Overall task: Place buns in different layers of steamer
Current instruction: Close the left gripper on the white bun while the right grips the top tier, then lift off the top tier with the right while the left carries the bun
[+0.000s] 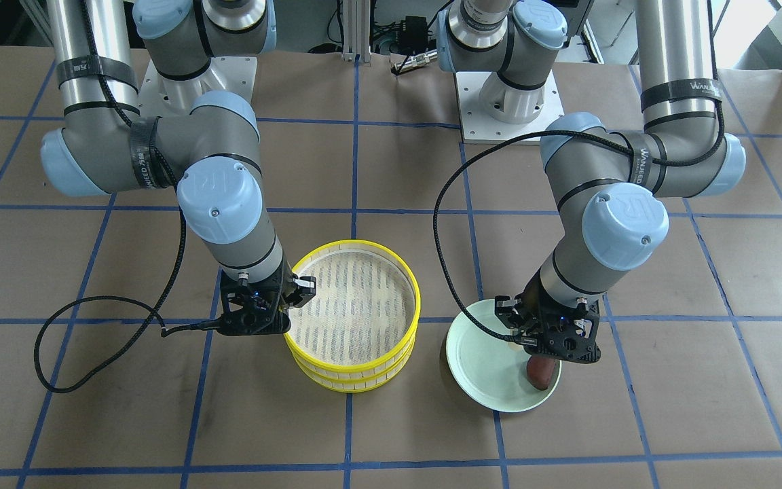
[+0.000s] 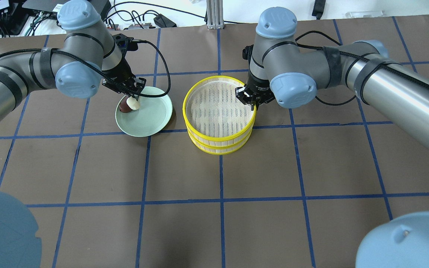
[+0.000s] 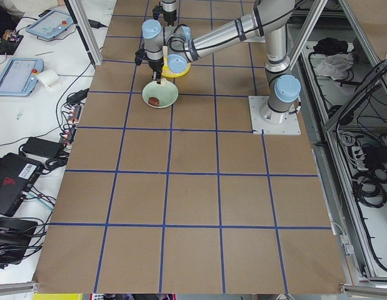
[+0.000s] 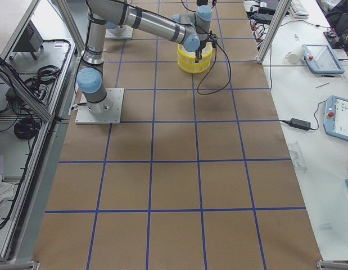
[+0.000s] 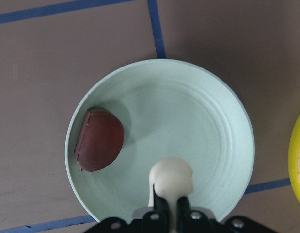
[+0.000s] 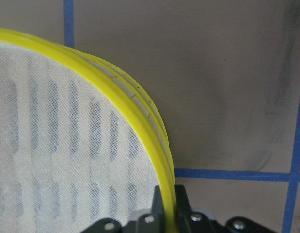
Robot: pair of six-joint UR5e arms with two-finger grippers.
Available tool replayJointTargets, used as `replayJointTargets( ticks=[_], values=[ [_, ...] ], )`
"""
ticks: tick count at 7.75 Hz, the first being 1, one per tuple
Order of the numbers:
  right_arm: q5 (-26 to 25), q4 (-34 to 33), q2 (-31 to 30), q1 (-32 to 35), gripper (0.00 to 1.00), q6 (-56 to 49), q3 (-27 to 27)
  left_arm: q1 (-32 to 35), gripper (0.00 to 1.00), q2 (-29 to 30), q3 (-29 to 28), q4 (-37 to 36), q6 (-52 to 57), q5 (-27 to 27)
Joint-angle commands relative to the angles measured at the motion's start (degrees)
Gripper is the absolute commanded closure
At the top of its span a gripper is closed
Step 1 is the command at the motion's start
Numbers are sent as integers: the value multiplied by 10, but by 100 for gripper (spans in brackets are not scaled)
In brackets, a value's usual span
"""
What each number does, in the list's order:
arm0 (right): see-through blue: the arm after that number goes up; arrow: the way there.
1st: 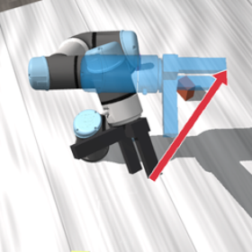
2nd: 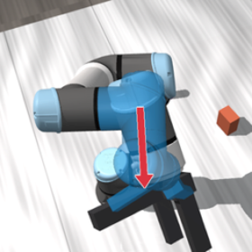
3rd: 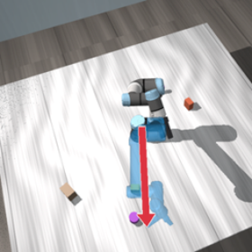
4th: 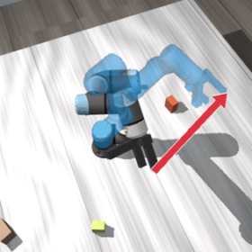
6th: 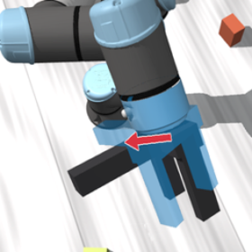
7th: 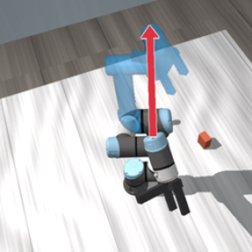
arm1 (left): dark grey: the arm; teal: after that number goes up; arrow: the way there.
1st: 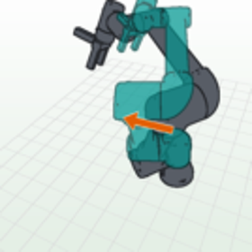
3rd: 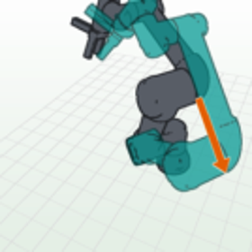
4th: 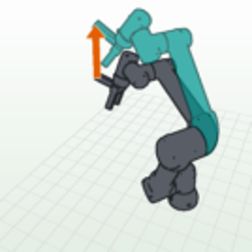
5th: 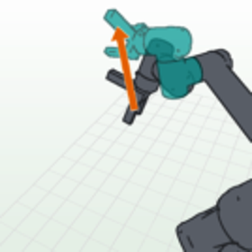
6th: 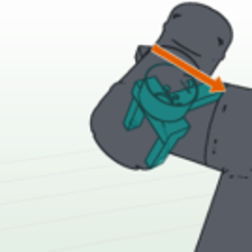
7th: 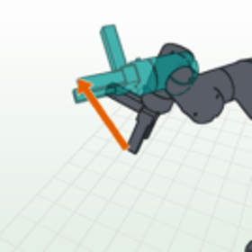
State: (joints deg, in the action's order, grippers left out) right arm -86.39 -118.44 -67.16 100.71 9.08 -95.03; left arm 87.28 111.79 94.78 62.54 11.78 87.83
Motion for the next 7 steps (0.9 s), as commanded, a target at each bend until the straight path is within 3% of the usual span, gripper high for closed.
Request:
replayJointTargets(
  ticks=[1,5,7],
  values=[
    [-33,10,-8,-11,100,-39,5,0,97,0,0,-2,0,0],
    [8,135,-66,-59,100,-43,57,7,97,-10,0,2,-8,-2],
    [1,226,-109,-119,100,-94,91,41,97,-13,-1,-2,-66,-8]
  ],
)
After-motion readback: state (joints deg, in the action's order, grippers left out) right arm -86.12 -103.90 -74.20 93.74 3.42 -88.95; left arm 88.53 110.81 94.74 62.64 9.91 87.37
